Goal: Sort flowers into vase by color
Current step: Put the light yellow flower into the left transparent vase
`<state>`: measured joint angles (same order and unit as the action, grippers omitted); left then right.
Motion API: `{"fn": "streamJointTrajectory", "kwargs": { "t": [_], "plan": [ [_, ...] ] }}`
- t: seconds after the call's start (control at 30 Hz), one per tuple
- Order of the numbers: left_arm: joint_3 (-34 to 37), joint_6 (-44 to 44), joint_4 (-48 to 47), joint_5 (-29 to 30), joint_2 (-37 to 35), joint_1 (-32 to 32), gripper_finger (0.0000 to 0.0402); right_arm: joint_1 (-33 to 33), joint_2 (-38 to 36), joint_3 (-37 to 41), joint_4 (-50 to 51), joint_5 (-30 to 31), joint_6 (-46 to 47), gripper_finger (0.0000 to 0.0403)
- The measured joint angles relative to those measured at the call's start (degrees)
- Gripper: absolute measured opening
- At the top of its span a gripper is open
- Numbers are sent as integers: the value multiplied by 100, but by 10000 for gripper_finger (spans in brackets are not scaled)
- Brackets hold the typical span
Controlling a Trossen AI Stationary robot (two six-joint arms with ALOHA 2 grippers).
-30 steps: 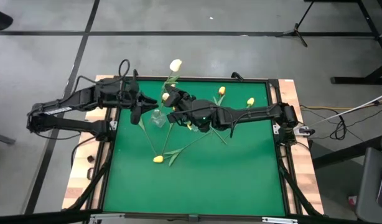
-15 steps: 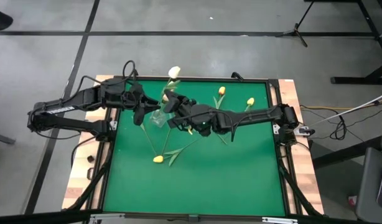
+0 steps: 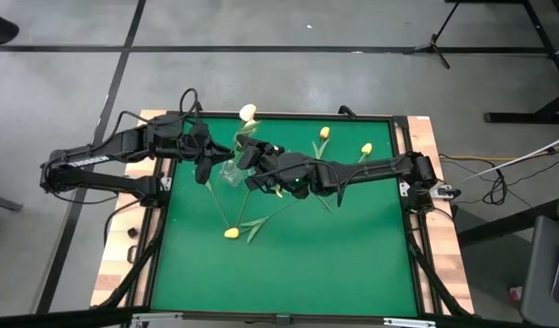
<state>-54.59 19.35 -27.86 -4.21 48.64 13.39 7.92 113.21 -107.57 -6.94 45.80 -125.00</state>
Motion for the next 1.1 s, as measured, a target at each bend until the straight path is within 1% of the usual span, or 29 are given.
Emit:
{"fn": "streamJointTrajectory", "kwargs": {
  "t": [0.27, 0.4, 0.6, 0.83, 1.0, 1.1],
  "plan": [
    [0, -85, 15, 28, 67, 0, 22, -2, 0, 0, 14, -39, -157, 5],
    [0, -199, 24, 215, 166, -4, 6, -4, 0, 0, 123, -37, -74, 5],
    [0, -214, 140, 478, 202, -4, 4, -7, 0, 0, 101, -32, 179, 5],
    [0, -214, 159, 560, 201, -4, 2, -7, 0, 0, 94, -33, 218, 5],
    [0, -260, 173, 663, 201, -4, 1, -9, 0, 0, 96, -33, 592, 5],
    [0, -264, 174, 666, 201, -4, 1, -7, 0, 0, 98, 12, 641, 5]
  ]
}}
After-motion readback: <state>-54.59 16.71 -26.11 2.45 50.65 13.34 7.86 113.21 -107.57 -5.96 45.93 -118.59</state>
